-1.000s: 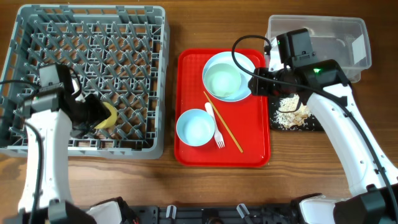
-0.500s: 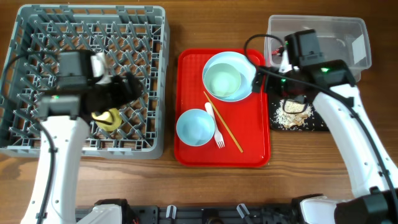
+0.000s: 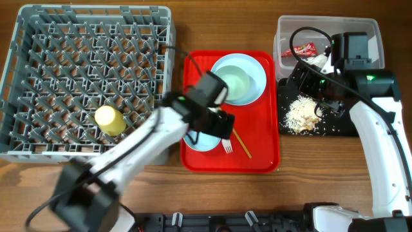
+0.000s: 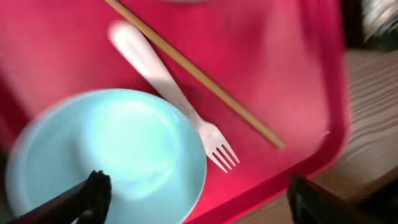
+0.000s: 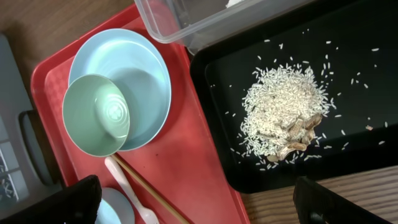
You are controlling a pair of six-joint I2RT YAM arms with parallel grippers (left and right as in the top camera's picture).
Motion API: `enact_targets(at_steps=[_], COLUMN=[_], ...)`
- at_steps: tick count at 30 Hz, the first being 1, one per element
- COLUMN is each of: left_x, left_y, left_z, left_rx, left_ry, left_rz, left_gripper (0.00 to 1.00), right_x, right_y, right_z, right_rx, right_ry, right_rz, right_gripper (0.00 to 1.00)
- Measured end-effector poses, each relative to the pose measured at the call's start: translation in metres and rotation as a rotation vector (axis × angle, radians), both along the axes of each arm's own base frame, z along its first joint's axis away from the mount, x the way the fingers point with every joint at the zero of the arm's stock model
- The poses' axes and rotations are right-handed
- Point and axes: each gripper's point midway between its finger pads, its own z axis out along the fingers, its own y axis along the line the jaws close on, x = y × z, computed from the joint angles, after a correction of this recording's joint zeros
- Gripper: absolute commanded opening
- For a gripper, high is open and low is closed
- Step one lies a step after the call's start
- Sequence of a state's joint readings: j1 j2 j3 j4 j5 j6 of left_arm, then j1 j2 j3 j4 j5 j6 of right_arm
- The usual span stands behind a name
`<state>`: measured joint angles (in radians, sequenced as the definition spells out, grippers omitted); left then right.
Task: Sort waste into correct bins and load items into the dishwasher rack
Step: 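Grasp the light-blue saucer on the red tray with the left gripper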
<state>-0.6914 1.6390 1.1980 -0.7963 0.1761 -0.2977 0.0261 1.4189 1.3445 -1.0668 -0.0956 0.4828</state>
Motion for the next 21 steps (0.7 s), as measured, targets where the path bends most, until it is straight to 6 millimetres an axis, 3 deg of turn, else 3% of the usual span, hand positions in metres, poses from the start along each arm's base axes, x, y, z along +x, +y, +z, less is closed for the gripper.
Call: enact_targets(at_steps=[2,6,7,10,13,16,18,21], left_x=[-0.01,-0.022,-0.024,-0.02,-0.012,-0.002,0.01,0.041], left_y=[-0.008,-0.013,-0.013,-0.011,-0.008,-0.002,0.003,0.022], left_z=[-0.028,-0.065,-0.068,-0.066,-0.052,-0.025,-0.003,0.057], left_rx=[0.052,0.126,0.135,0.156,0.171,0.165,0.141,0.043], left_ry=[0.058,0.124,0.13,0.104,0.064,0.029,-0.007,-0.127], left_rz=[-0.03,-0.074,-0.073,-0.07,-0.058,-0.029,0.003,0.096], left_gripper=[0.52,0.1,0.05,0.04,0.04,0.04,0.04,0.04], right_x=[0.0,-0.001,-0.001,-0.002,-0.002,-0.002,-0.002,-0.002], right_y=[0.0,0.0,0.0,0.0,0.0,0.0,0.0,0.0], right_z=[0.0,0.0,-0.001,-0.001,-0.001,-0.001,-0.001,-0.001], right_rx=[0.0,0.0,0.0,0.0,0.0,0.0,0.0,0.0], right_ry=[0.002,0.003,0.005,0.01,0.01,0.011,0.011,0.011], right_rz=[0.0,0.0,0.0,0.0,0.0,0.0,0.0,0.0], right_gripper=[1.0,1.0,1.0,1.0,1.0,1.0,1.0,1.0])
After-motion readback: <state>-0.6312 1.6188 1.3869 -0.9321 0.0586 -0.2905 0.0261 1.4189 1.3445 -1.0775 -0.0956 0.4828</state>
